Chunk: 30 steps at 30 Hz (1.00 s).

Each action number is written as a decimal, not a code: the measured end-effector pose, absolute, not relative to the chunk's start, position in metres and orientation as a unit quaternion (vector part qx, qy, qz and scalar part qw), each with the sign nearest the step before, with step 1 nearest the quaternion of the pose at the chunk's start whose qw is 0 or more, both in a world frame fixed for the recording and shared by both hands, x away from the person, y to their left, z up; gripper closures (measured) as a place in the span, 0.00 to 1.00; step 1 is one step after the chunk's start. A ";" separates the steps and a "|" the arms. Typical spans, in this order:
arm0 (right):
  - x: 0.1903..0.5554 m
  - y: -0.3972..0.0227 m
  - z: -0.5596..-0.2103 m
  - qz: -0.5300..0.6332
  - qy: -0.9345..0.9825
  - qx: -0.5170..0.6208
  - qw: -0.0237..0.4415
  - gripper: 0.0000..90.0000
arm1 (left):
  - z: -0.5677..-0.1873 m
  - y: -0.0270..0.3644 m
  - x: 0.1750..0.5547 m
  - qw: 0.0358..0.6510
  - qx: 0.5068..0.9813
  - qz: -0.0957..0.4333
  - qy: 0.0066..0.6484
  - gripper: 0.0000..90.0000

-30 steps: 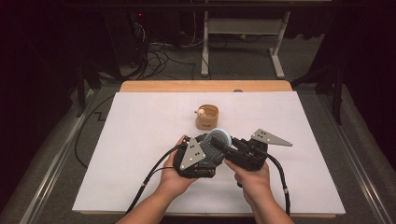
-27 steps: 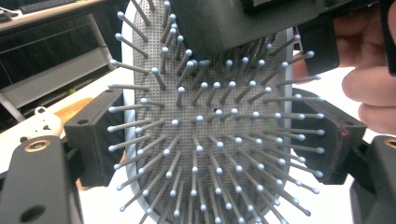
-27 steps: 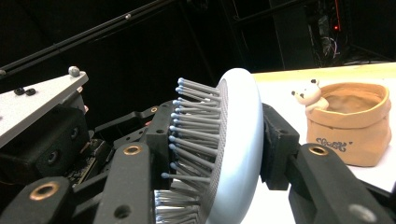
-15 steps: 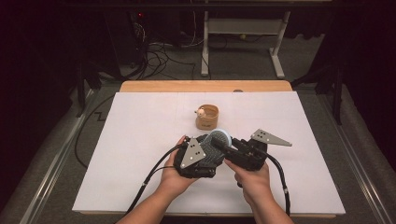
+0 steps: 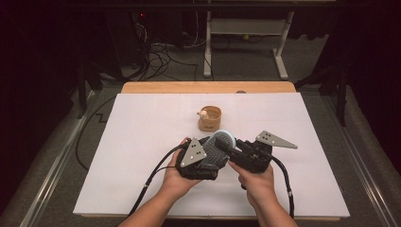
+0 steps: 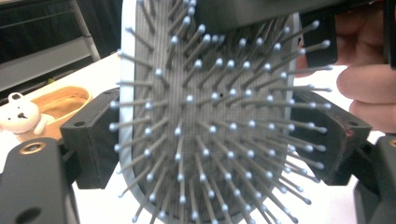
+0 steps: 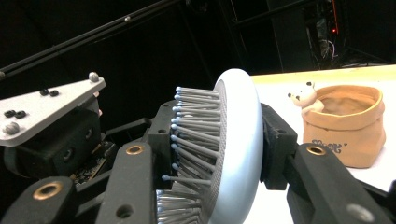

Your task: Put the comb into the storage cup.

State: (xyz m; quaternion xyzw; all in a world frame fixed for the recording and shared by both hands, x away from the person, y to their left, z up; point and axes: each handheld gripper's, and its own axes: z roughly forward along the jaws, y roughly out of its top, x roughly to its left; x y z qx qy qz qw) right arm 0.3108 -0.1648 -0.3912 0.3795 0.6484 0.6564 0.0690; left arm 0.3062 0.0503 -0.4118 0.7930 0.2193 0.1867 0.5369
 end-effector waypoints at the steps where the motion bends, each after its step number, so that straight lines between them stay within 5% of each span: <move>1: 0.311 -0.165 -0.391 0.657 0.648 0.380 0.068 0.65 | -0.412 0.051 0.307 0.538 0.793 0.184 0.220 0.19; 30: 0.313 -0.191 -0.378 0.667 0.631 0.376 0.126 0.64 | -0.419 0.082 0.315 0.567 0.781 0.121 0.233 0.00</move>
